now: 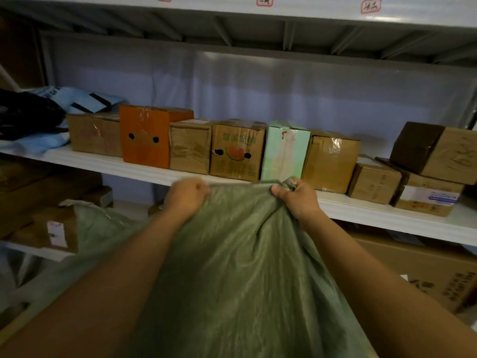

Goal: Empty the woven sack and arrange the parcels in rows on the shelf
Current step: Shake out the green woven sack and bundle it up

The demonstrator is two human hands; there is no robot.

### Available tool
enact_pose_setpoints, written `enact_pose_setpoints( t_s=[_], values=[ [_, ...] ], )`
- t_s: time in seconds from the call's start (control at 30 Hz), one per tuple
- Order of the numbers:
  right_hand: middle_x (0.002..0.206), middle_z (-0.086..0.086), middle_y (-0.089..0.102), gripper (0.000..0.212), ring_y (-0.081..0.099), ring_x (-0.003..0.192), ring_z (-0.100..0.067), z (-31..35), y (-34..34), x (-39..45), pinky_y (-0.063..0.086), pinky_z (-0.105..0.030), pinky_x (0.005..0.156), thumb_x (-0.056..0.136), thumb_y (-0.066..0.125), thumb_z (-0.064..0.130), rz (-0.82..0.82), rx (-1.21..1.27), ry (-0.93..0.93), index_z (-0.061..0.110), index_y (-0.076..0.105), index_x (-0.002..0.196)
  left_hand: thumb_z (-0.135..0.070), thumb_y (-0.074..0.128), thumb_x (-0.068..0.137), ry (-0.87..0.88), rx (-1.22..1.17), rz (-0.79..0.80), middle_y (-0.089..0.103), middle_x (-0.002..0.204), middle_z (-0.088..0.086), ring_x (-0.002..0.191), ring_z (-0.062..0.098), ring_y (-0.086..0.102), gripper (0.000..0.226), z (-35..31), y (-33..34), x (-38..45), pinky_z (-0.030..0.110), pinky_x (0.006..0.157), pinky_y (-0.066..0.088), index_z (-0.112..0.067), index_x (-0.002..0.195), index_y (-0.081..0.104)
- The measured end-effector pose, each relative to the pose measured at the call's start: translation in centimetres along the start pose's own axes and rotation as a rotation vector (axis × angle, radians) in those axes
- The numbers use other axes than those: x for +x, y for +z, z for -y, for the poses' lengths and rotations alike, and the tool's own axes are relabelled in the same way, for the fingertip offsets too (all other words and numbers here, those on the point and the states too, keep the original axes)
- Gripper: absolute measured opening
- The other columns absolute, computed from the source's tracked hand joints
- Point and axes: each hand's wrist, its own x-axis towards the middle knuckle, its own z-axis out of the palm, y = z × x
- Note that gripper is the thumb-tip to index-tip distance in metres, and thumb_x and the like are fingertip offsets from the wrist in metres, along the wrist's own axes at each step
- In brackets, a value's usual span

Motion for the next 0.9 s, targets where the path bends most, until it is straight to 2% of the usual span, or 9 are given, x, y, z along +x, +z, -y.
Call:
enact_pose_setpoints(
  t_s=[0.1,0.17,0.3,0.43,0.5,0.6,0.67,0.8,0.9],
  values=[
    [0.073,0.004,0.056,0.022,0.05,0.067,-0.011,1.8,-1.1,0.9,0.04,-0.023,0.059,0.088,0.064,0.019,-0.202,0.1,-0.07,0.02,0.051,0.07,-0.023,0.054,0.092,0.171,-0.162,-0.253,0.063,0.092,0.004,0.09,0.022,0.056,0.018,-4.4,-2.5,0.8,0.033,0.085,0.045,-0.012,0.09,0.068],
    [0.072,0.003,0.056,0.022,0.051,0.069,-0.015,1.9,-1.6,1.4,0.042,-0.028,0.063,0.088,0.065,0.02,-0.248,0.085,-0.073,0.02,0.051,0.07,-0.024,0.055,0.093,0.212,-0.186,-0.192,0.061,0.09,0.003,0.089,0.021,0.056,0.02,-5.3,-2.3,0.5,0.034,0.084,0.045,-0.01,0.094,0.069],
    [0.085,-0.001,0.06,0.012,0.056,0.084,-0.021,0.9,-2.7,1.5,0.046,-0.035,0.08,0.087,0.066,0.023,-0.205,-0.126,-0.031,0.014,0.058,0.089,-0.028,0.055,0.092,0.069,-0.034,0.184,0.067,0.093,0.009,0.093,0.028,0.061,0.023,-3.7,-0.2,-0.6,0.039,0.089,0.048,-0.01,0.093,0.069],
    [0.083,-0.001,0.061,0.008,0.057,0.08,-0.019,3.0,-3.6,2.1,0.045,-0.03,0.075,0.088,0.066,0.019,-0.401,-0.066,-0.233,0.014,0.059,0.086,-0.023,0.055,0.093,0.155,-0.345,-0.085,0.065,0.094,0.007,0.091,0.023,0.059,0.021,-6.6,-2.0,0.4,0.036,0.087,0.046,-0.008,0.098,0.069],
    [0.085,-0.002,0.061,0.009,0.057,0.082,-0.02,2.7,-3.6,2.3,0.043,-0.029,0.075,0.088,0.065,0.019,-0.407,-0.058,-0.218,0.015,0.058,0.087,-0.023,0.056,0.092,0.183,-0.352,-0.008,0.065,0.092,0.007,0.088,0.021,0.059,0.021,-6.5,-2.2,0.1,0.033,0.081,0.046,-0.007,0.097,0.068],
    [0.087,-0.006,0.061,0.011,0.059,0.086,-0.026,0.3,-3.2,1.8,0.044,-0.032,0.075,0.089,0.064,0.023,-0.187,-0.251,-0.006,0.013,0.061,0.089,-0.025,0.058,0.091,0.093,-0.106,0.283,0.067,0.092,0.009,0.084,0.021,0.061,0.017,-3.8,-1.0,-1.3,0.031,0.075,0.048,-0.011,0.09,0.069],
    [0.085,-0.007,0.061,0.013,0.058,0.085,-0.027,-0.2,-3.2,1.7,0.044,-0.032,0.073,0.088,0.064,0.024,-0.135,-0.321,0.019,0.011,0.064,0.09,-0.023,0.059,0.091,0.077,-0.12,0.256,0.067,0.095,0.009,0.087,0.022,0.061,0.014,-3.5,-1.1,-1.4,0.03,0.073,0.047,-0.013,0.092,0.069],
    [0.089,-0.001,0.061,0.014,0.056,0.085,-0.019,2.7,-3.7,2.5,0.045,-0.032,0.08,0.09,0.062,0.021,-0.327,-0.132,-0.122,0.011,0.065,0.099,-0.019,0.058,0.092,0.119,-0.4,0.012,0.065,0.093,0.007,0.082,0.018,0.059,0.019,-6.9,-3.0,0.1,0.024,0.065,0.043,-0.008,0.103,0.068],
    [0.092,-0.002,0.063,0.015,0.058,0.087,-0.019,2.4,-3.2,2.2,0.046,-0.033,0.083,0.09,0.062,0.019,-0.349,-0.079,-0.139,0.011,0.064,0.102,-0.022,0.06,0.09,0.055,-0.451,0.101,0.068,0.094,0.011,0.083,0.022,0.063,0.025,-6.6,-2.4,-0.1,0.03,0.076,0.05,-0.003,0.104,0.068]
  ],
)
